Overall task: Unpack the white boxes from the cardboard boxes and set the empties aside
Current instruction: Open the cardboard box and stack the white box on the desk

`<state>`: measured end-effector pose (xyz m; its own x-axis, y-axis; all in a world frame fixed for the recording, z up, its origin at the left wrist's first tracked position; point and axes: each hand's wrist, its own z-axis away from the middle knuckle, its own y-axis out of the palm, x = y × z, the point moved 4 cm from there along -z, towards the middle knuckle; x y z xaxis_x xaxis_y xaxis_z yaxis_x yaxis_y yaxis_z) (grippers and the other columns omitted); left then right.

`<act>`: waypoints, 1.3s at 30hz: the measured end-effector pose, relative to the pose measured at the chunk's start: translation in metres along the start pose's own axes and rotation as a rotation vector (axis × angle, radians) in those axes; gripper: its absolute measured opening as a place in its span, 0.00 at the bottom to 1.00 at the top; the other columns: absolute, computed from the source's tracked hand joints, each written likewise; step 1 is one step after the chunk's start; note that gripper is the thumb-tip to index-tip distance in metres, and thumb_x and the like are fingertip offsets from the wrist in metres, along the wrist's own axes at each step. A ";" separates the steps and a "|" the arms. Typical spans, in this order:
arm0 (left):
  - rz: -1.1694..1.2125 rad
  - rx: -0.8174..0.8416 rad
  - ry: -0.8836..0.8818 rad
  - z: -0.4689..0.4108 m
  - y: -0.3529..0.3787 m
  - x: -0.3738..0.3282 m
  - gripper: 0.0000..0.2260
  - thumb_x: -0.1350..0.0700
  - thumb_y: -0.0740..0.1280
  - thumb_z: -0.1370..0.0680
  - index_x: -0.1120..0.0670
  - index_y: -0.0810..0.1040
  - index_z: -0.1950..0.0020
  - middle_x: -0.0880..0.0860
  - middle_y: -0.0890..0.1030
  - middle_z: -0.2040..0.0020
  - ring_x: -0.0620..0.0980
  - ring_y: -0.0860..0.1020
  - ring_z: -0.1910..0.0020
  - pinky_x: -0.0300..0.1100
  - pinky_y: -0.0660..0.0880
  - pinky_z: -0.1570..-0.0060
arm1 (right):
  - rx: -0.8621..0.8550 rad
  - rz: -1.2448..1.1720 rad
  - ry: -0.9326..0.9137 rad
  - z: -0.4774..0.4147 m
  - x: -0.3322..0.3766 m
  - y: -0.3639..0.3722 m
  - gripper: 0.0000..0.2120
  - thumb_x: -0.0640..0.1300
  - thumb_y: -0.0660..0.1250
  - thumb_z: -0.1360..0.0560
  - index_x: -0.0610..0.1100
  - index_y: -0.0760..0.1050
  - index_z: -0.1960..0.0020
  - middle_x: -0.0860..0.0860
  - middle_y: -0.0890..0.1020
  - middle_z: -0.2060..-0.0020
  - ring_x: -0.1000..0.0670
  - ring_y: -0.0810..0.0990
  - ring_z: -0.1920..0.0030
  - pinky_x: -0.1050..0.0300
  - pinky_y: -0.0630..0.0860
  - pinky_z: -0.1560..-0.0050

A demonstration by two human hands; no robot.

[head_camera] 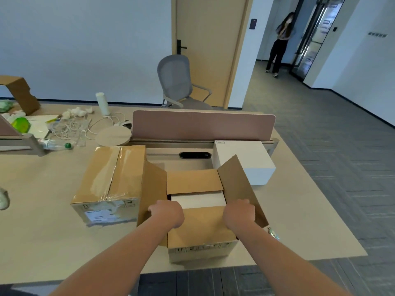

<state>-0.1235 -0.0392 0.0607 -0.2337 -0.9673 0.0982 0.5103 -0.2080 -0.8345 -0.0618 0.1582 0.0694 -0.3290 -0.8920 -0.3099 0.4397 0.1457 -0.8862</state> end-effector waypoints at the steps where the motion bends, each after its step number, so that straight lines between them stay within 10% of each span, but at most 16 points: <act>1: 0.023 0.019 -0.008 -0.003 0.005 0.000 0.17 0.59 0.57 0.24 0.56 0.73 0.36 0.60 0.73 0.37 0.59 0.70 0.39 0.57 0.69 0.38 | 0.013 -0.010 -0.015 -0.001 0.000 0.004 0.18 0.43 0.59 0.22 0.42 0.73 0.33 0.43 0.77 0.39 0.43 0.72 0.40 0.51 0.74 0.44; 14: 0.370 -0.085 -0.040 -0.017 0.042 -0.008 0.22 0.50 0.56 0.19 0.55 0.61 0.27 0.59 0.69 0.33 0.62 0.67 0.34 0.55 0.70 0.38 | -0.018 -0.415 -0.150 -0.027 0.000 0.045 0.19 0.37 0.52 0.18 0.36 0.65 0.28 0.42 0.77 0.38 0.42 0.80 0.44 0.48 0.79 0.45; 20: 0.351 -0.084 -0.074 -0.026 0.046 -0.010 0.23 0.48 0.57 0.19 0.53 0.60 0.26 0.58 0.69 0.32 0.63 0.66 0.30 0.55 0.73 0.40 | -0.016 -0.635 -0.070 -0.038 -0.003 0.058 0.17 0.42 0.53 0.19 0.42 0.67 0.32 0.50 0.78 0.57 0.48 0.77 0.60 0.55 0.68 0.70; 39: 0.435 -0.106 0.073 -0.029 -0.004 0.032 0.11 0.58 0.56 0.20 0.58 0.77 0.50 0.57 0.80 0.51 0.53 0.79 0.53 0.45 0.78 0.55 | 0.132 -0.659 -0.023 -0.024 0.009 0.000 0.07 0.44 0.57 0.21 0.45 0.71 0.47 0.51 0.77 0.56 0.51 0.76 0.59 0.57 0.69 0.64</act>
<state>-0.1565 -0.0655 0.0514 -0.0758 -0.9480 -0.3092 0.4870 0.2354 -0.8411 -0.0850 0.1606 0.0581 -0.5464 -0.7856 0.2904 0.2518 -0.4848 -0.8376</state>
